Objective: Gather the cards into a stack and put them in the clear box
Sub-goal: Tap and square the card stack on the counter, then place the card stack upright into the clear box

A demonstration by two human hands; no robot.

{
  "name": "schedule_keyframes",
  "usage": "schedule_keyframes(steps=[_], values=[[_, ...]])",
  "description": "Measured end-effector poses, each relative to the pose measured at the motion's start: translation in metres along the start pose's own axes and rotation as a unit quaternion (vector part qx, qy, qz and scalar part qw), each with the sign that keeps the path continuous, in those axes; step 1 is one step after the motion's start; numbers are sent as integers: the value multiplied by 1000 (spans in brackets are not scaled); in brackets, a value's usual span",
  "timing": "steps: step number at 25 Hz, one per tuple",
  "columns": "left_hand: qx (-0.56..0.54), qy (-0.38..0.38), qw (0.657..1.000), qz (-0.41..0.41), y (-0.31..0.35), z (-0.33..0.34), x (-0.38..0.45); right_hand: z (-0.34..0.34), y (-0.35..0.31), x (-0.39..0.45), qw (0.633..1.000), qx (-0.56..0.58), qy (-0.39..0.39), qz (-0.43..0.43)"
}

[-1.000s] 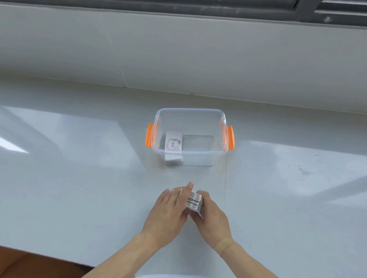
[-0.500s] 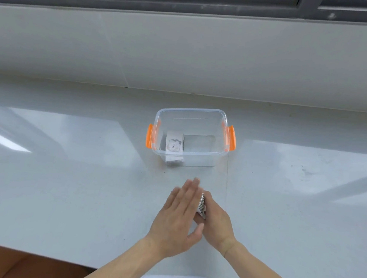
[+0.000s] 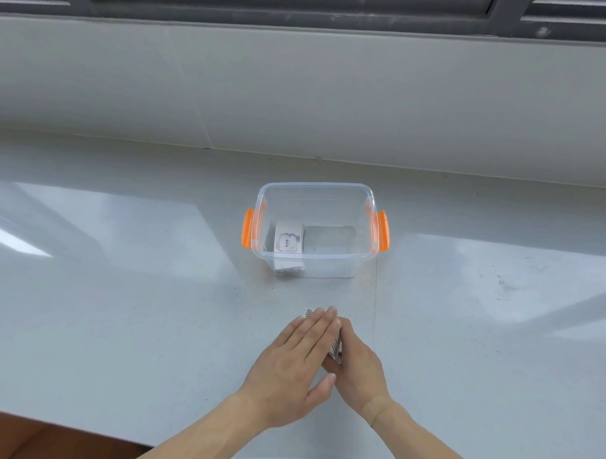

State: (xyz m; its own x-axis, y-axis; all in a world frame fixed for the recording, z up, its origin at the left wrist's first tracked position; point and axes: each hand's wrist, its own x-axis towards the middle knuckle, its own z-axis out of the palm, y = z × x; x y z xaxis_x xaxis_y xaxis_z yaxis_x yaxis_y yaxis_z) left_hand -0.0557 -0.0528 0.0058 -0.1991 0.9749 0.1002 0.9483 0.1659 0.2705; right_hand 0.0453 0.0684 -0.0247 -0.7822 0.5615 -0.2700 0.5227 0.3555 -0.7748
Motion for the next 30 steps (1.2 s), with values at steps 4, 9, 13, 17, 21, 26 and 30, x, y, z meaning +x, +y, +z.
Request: schedule_keyframes(steps=[4, 9, 13, 17, 21, 26, 30], values=[[-44, 30, 998, -23, 0, -1, 0, 0, 1, 2, 1000, 3, 0, 4], [-12, -51, 998, -28, 0, 7, -6, 2, 1, -1, 1000, -9, 3, -7], [4, -49, 998, -45, 2, 7, -1, 0, -2, 0, 1000, -1, 2, 0], [-102, -8, 991, -90, -5, 0, 6, -13, -9, 5, 998, -23, -55, 4], [-396, -19, 883, -252, -17, -17, 9, -43, -21, 12, 988, 65, -138, 23], [-547, -85, 777, -301, -31, -47, 21, -83, -47, 26, 968, 157, -196, 9], [-595, -62, 754, -273, -34, -70, 40, -106, -74, 38, 960, 156, -233, -3]])
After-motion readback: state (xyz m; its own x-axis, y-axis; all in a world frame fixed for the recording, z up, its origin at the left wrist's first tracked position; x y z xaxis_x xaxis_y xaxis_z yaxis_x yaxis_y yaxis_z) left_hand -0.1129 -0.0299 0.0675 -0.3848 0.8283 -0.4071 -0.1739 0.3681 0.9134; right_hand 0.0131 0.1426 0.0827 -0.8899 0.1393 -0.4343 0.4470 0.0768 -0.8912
